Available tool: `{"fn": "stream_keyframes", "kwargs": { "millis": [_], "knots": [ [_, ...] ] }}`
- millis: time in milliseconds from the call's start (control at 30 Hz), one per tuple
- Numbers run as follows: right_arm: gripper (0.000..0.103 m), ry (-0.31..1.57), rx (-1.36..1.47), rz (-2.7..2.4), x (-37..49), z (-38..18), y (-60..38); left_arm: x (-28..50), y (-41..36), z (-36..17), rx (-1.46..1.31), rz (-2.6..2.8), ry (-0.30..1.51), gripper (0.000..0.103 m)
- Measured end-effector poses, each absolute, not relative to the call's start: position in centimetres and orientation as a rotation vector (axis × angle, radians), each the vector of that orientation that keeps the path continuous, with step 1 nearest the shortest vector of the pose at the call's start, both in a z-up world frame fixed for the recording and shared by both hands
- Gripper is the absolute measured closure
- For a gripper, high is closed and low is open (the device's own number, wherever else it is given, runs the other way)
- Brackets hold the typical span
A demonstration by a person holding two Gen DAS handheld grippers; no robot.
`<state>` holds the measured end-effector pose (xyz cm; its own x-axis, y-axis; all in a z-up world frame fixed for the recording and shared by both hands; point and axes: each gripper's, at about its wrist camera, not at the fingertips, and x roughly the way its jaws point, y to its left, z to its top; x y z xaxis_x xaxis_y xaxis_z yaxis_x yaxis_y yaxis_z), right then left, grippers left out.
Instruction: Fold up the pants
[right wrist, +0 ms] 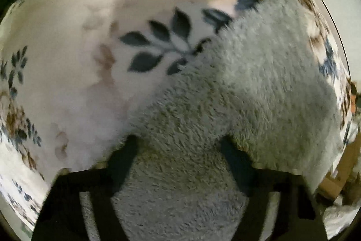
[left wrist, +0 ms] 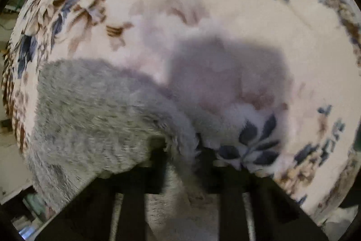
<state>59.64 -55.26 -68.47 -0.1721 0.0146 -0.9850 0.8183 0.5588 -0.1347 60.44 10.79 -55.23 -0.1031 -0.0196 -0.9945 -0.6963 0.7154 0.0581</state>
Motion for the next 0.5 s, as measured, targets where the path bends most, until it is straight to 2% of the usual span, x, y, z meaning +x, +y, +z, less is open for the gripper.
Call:
{"fn": "stream_keyframes", "kwargs": {
  "millis": [33, 100, 267, 500],
  "knots": [
    [0.077, 1.585, 0.701, -0.820, 59.7, -68.1, -54.9, 59.6, 10.6, -53.7, -0.616, 0.592, 1.544, 0.094],
    [0.100, 1.562, 0.681, -0.797, 59.5, -67.1, -54.4, 58.0, 10.3, -51.0, -0.646, 0.538, 1.478, 0.095],
    [0.103, 1.401, 0.657, -0.736, 55.9, -60.8, -54.0, 50.8, 9.2, -41.8, -0.725, 0.419, 1.325, 0.095],
    [0.103, 1.269, 0.647, -0.637, 46.4, -52.2, -56.0, 36.4, 8.9, -35.7, -0.736, 0.338, 1.227, 0.095]
  ]
}}
